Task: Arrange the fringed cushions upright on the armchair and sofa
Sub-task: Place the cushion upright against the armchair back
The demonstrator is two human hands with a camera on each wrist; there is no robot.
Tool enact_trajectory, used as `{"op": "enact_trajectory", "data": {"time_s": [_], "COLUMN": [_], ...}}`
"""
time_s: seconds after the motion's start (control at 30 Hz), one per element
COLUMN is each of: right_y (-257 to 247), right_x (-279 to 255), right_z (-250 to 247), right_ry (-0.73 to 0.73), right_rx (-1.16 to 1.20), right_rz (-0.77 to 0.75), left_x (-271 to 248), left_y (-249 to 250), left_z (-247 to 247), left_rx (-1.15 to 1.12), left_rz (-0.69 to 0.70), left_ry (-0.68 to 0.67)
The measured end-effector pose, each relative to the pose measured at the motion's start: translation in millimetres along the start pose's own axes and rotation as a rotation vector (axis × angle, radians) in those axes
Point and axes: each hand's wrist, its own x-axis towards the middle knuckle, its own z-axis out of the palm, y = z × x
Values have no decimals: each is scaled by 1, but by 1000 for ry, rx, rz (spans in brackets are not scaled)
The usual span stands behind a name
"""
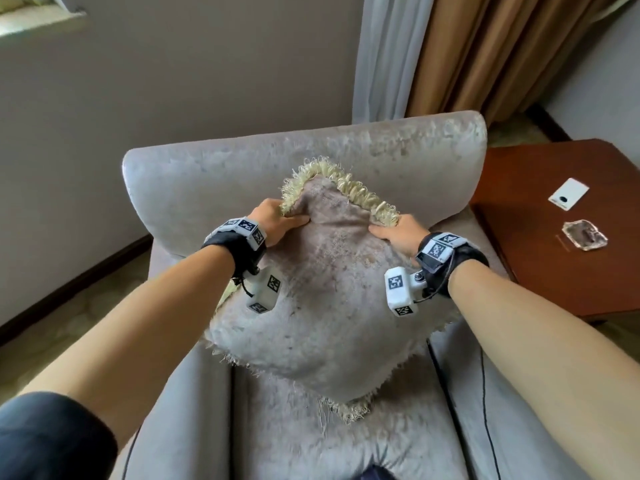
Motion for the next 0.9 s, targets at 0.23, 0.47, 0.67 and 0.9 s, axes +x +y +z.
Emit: {"op": "enact_trajectory", "data": {"time_s": [0.23,0.47,0.67,0.9], "right_y": [-17,-31,8,-9], "right_x": [21,20,46,62], "right_z": [-26,-27,25,17], "right_ry": [-286,-162,-19,145], "right_rx": [83,-3,-362,-249], "right_rz": [305,155,63,-70], "left_x": [30,36,62,85], "left_y": [24,35,-10,-4], "left_z": [-10,-21,21,10], "left_rx": [114,135,301,140], "left_rz": [-38,-31,-136,-92], "left_ry": [-91,-44,-65,129]}}
